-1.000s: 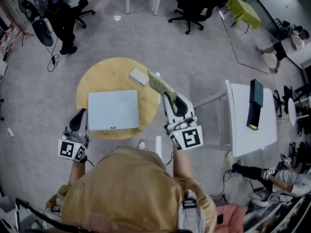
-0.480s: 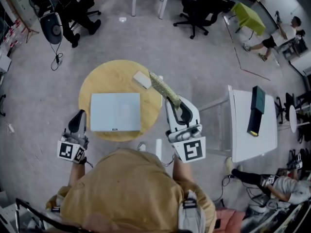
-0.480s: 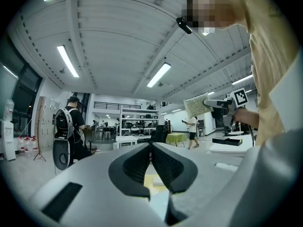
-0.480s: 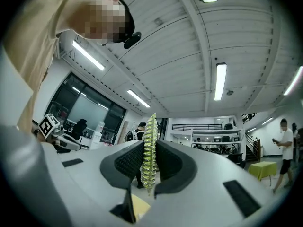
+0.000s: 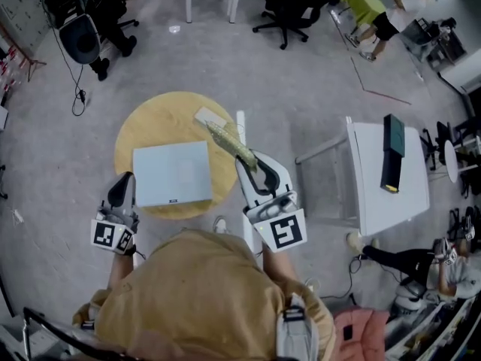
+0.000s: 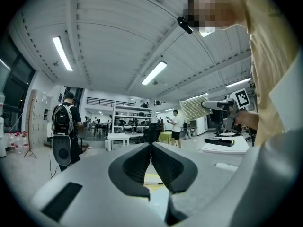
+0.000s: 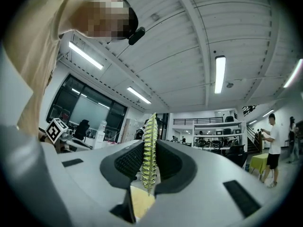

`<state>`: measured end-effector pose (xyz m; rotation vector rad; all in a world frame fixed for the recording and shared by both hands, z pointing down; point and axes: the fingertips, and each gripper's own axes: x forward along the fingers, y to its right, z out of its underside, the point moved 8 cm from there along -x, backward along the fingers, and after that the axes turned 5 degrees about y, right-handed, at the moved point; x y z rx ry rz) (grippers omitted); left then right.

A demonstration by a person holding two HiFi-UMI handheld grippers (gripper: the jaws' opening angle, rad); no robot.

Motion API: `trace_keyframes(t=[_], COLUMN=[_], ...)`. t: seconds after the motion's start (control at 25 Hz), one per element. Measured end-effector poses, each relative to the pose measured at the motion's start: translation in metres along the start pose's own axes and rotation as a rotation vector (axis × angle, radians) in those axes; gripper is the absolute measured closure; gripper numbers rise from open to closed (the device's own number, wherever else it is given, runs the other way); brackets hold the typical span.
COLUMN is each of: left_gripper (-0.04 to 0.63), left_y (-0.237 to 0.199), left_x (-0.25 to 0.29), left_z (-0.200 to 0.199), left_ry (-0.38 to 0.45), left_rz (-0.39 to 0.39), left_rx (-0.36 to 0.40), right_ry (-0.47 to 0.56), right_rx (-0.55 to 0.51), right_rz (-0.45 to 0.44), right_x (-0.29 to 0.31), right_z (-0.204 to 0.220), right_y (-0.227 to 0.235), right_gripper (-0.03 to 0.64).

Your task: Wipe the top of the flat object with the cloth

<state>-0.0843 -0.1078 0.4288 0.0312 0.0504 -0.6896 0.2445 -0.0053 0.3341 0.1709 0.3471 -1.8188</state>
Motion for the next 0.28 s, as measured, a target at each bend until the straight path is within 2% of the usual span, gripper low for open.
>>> trace_keyframes(t=[0.28], left_gripper=[0.580], left_y=[0.0061], left_x=[0.0050], left_z=[0.0067], left_ry=[0.001], left_rz=[0.025], left_rx=[0.002], right_ry=[0.000], right_rx=[0.004], right_rz=[0.001], right_x=[-0.0096], right_z=[0.0054], right_y=[-0.0043], right_gripper=[0.557])
